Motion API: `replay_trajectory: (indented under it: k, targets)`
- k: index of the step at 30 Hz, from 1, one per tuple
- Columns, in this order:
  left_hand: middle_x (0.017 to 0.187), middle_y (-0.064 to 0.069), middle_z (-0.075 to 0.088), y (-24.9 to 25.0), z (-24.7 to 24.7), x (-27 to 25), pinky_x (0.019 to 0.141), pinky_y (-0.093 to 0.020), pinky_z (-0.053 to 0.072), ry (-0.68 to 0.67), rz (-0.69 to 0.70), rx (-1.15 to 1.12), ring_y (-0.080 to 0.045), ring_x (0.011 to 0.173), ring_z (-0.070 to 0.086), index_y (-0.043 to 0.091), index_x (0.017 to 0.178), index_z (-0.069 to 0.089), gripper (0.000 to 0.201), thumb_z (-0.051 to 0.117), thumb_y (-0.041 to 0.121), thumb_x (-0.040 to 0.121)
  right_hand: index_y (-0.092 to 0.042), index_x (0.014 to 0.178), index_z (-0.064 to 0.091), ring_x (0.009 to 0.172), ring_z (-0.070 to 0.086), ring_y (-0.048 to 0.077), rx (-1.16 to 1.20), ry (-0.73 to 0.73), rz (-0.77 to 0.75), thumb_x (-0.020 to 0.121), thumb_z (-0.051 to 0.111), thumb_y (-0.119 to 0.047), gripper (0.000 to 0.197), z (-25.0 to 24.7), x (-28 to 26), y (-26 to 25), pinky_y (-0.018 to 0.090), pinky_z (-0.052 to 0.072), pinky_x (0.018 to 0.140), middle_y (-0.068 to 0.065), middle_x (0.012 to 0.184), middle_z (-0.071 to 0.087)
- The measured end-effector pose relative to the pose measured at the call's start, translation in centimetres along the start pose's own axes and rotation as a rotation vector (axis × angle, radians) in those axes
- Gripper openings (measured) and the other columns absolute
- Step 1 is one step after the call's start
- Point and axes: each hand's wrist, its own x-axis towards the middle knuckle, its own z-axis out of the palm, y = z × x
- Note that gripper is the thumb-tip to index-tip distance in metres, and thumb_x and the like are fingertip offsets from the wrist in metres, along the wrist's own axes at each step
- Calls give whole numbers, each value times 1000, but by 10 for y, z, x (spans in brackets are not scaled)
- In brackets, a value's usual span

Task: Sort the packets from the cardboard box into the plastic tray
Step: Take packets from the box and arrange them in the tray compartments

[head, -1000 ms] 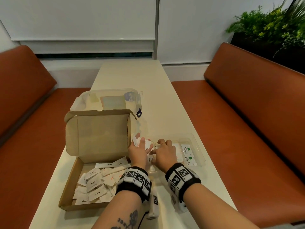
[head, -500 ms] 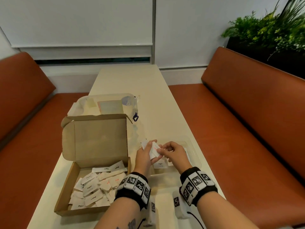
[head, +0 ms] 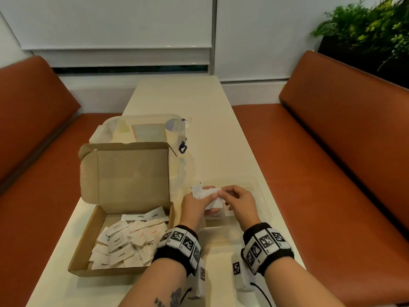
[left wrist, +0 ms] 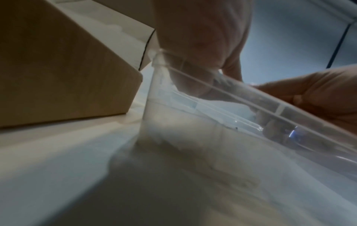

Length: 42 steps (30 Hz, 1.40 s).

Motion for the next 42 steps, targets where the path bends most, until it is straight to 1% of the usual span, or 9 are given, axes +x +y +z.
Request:
replay_trajectory:
  k: [7, 13, 19, 23, 27, 30, 33, 39, 42]
  targets:
    - [102, -11, 69, 0, -2, 2, 66, -28, 60, 23, 9, -62, -20, 87, 70, 4, 110, 66, 24, 62, -2, 87, -14, 81, 61, 59, 56, 12, 92, 47, 36, 83, 66, -7, 9, -3, 3, 3, 19, 44, 53, 0, 65, 63]
    - [102, -12, 67, 2, 1, -1, 63, -24, 59, 49, 28, -33, -20, 86, 68, 3, 112, 65, 27, 62, -3, 86, -18, 120, 62, 61, 57, 12, 3, -116, -14, 82, 59, 3, 44, -7, 5, -1, 21, 50, 61, 0, 71, 55]
    - [93, -15, 69, -2, 1, 2, 69, -23, 59, 122, 38, -70, -20, 83, 70, 2, 111, 63, 22, 56, 11, 93, -13, 84, 69, 57, 61, 5, -159, -73, -86, 83, 66, -11, 4, -30, 9, -3, 19, 50, 58, 1, 72, 65]
    - [95, -17, 69, -2, 3, 5, 70, -25, 60, 134, 36, -76, -22, 84, 71, 1, 113, 63, 24, 55, 16, 95, -14, 71, 64, 56, 51, 3, -250, -11, -121, 79, 72, -18, 13, -39, 12, 4, 12, 41, 55, -6, 62, 60]
    - [92, -16, 69, -1, 4, 6, 68, -25, 60, 162, 35, -94, -23, 82, 71, 1, 113, 62, 24, 56, 14, 94, -21, 93, 59, 61, 64, 13, -184, -9, -84, 81, 63, -4, 20, -39, 13, 5, 25, 50, 58, 6, 78, 65]
    - [91, -16, 70, -1, 5, 6, 68, -26, 60, 188, 37, -91, -22, 81, 71, 1, 112, 62, 23, 57, 14, 93, -33, 117, 57, 66, 69, 17, -140, -36, -79, 84, 54, 1, 47, -40, 14, 4, 19, 54, 60, -1, 85, 55]
    - [91, -16, 70, -2, 5, 6, 68, -26, 60, 205, 34, -90, -22, 81, 72, 1, 112, 63, 24, 59, 14, 93, -28, 105, 66, 67, 67, 12, -218, -61, -99, 88, 53, -2, 33, -40, 13, 5, 12, 49, 57, -1, 91, 63]
    - [91, -15, 71, -3, 5, 6, 66, -24, 60, 187, 29, -89, -20, 81, 72, 2, 113, 62, 24, 57, 14, 93, -18, 84, 70, 73, 62, 12, -431, -58, -119, 85, 63, -9, 12, -35, 13, 2, 20, 49, 69, -1, 77, 67]
    - [91, -15, 70, -3, 4, 6, 65, -24, 59, 176, 25, -94, -20, 81, 72, 1, 113, 62, 24, 56, 14, 94, -17, 75, 67, 69, 61, 11, -486, -62, -75, 78, 71, -9, 10, -34, 13, 2, 16, 47, 62, -1, 73, 66]
